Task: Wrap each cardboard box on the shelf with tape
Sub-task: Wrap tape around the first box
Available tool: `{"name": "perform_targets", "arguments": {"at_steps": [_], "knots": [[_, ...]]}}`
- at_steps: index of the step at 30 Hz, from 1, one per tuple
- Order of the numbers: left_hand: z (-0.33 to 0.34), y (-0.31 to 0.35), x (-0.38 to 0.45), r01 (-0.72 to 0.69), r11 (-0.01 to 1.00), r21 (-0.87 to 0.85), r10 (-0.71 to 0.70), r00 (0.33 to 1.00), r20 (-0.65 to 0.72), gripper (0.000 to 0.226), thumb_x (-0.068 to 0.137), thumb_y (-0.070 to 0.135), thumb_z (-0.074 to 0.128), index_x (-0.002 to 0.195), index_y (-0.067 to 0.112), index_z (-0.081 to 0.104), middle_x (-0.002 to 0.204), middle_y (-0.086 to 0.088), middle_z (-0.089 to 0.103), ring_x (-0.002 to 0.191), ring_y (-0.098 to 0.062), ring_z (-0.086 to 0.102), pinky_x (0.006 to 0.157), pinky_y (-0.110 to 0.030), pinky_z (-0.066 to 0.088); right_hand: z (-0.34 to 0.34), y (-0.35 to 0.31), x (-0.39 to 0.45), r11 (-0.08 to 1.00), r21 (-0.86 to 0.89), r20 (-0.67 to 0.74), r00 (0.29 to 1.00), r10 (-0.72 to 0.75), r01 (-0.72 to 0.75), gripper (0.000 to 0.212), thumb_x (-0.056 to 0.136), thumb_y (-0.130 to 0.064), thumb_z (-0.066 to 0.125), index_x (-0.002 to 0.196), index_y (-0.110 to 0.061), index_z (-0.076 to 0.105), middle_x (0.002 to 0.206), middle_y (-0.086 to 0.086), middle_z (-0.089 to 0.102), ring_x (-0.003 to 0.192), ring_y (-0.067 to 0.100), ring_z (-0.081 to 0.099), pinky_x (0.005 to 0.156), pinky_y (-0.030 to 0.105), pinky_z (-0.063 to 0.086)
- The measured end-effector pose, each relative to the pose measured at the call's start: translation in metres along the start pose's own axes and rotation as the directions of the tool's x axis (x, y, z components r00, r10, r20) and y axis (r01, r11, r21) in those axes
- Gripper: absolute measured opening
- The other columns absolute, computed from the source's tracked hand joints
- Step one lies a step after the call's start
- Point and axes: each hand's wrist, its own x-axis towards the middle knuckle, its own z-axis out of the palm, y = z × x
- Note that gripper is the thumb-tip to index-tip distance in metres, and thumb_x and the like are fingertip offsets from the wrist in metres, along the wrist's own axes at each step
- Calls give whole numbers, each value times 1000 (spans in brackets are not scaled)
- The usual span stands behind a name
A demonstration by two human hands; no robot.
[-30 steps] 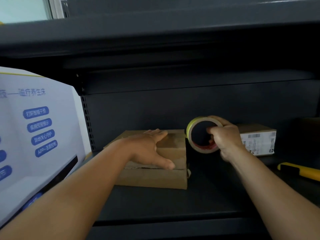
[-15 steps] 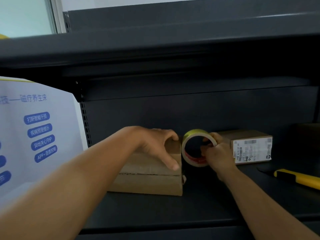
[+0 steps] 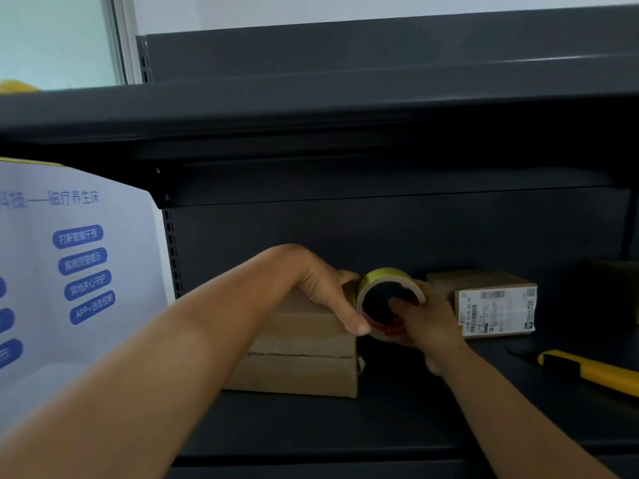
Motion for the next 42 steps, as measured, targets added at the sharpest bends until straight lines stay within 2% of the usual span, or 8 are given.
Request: {"name": "perform_targets", "arguments": {"at_steps": [3, 7, 13, 17, 21, 24, 33, 42], "knots": [[-1, 2, -2, 40, 999, 1, -40, 999, 3, 111, 71, 60, 70, 151, 34, -2, 160, 4, 2, 146, -24, 9, 113, -46, 24, -3, -1, -1, 980, 88, 68, 982, 175, -181, 23, 87, -13, 65, 104, -14, 50, 103, 9, 60, 93, 26, 61, 64, 36, 56], [-1, -3, -4, 46, 999, -9, -45, 998, 52, 115, 70, 57, 71, 151, 33, -6, 160, 2, -1, 146, -25, 8, 113, -47, 23, -9, -3, -6, 935, 216, 133, 957, 258, -282, 11, 86, -8, 65, 88, -9, 54, 90, 9, 63, 81, 20, 62, 79, 35, 53], [6, -8, -3, -2, 996, -85, 3, 1000, 7, 113, 67, 55, 76, 150, 38, 2, 158, 4, 10, 142, -24, 20, 110, -46, 32, 11, 1, -13, 897, 234, 167, 925, 342, -375, 35, 85, 2, 61, 119, 4, 51, 92, 16, 63, 86, 28, 64, 85, 39, 53], [12, -12, -11, -86, 978, -188, 70, 993, -93, 108, 61, 66, 72, 148, 39, 14, 155, 7, 22, 137, -18, 29, 109, -43, 34, 13, 1, -13, 870, 296, 171, 918, 358, -394, 38, 86, 5, 57, 124, 6, 51, 100, 21, 67, 85, 29, 67, 69, 35, 55], [6, -16, -31, -253, 908, -333, 154, 943, -296, 102, 64, 66, 71, 147, 38, 20, 148, 9, 32, 131, -14, 36, 107, -38, 36, 15, -29, -20, 834, 445, 230, 941, 246, -327, 22, 91, -10, 57, 110, -1, 63, 87, 15, 72, 76, 25, 68, 60, 34, 55], [5, -22, -46, -403, 812, -423, 184, 863, -470, 109, 52, 70, 70, 145, 39, 24, 142, 10, 41, 126, -12, 43, 106, -41, 40, 15, -64, -27, 863, 454, 255, 961, 111, -220, 22, 88, -25, 64, 105, -11, 66, 94, 13, 74, 87, 29, 69, 75, 40, 56], [39, -50, -70, -715, 492, -496, 87, 607, -790, 122, 41, 72, 80, 144, 26, 33, 133, 1, 57, 122, -20, 55, 103, -47, 43, 34, -133, -44, 981, 175, 254, 959, -122, 78, 24, 91, -31, 59, 112, -21, 62, 98, 7, 70, 88, 25, 67, 75, 37, 55], [33, -79, -96, -625, 493, -605, 89, 728, -680, 130, 35, 70, 83, 143, 24, 27, 135, -5, 51, 121, -22, 55, 102, -46, 46, 70, -138, -52, 994, 35, 310, 945, -108, 103, 27, 91, -31, 58, 115, -20, 54, 102, 8, 66, 90, 26, 65, 80, 38, 55]]}}
